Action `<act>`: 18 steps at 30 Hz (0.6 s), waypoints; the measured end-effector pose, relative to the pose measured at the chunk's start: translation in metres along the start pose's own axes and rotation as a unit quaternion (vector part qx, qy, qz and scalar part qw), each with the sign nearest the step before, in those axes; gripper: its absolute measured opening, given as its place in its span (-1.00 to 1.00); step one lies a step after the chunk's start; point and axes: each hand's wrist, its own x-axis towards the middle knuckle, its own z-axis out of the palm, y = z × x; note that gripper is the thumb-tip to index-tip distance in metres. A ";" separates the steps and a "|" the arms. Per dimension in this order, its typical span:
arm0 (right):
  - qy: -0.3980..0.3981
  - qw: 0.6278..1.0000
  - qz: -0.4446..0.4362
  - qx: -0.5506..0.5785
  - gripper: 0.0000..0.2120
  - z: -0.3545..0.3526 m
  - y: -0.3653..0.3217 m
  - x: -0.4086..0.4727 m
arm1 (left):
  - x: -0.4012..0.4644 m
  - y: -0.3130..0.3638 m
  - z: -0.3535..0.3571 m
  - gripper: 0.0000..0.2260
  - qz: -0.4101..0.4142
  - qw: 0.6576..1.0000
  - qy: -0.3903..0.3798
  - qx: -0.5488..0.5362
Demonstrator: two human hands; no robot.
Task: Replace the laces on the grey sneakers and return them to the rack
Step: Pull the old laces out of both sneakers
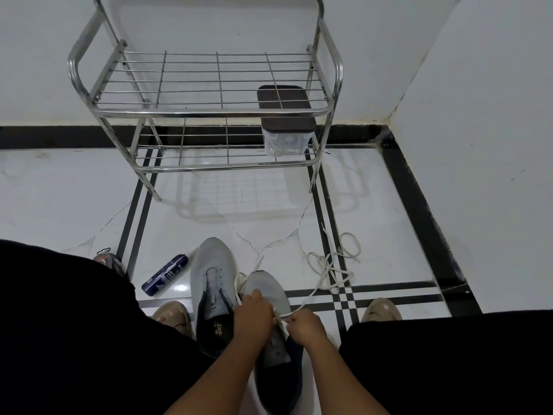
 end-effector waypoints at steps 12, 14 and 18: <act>0.014 0.998 -0.010 0.053 -0.74 -0.006 0.002 0.008 | 0.025 -0.019 -0.050 -0.88 -0.137 0.914 -0.024 -0.382; 0.014 0.998 -0.015 0.055 -0.77 -0.002 0.003 0.005 | 0.018 -0.011 -0.025 -0.87 0.004 0.983 -0.074 -0.170; 0.002 0.999 -0.023 0.042 -0.74 0.001 0.004 0.002 | 0.004 -0.001 -0.001 -0.76 0.042 0.998 -0.028 0.040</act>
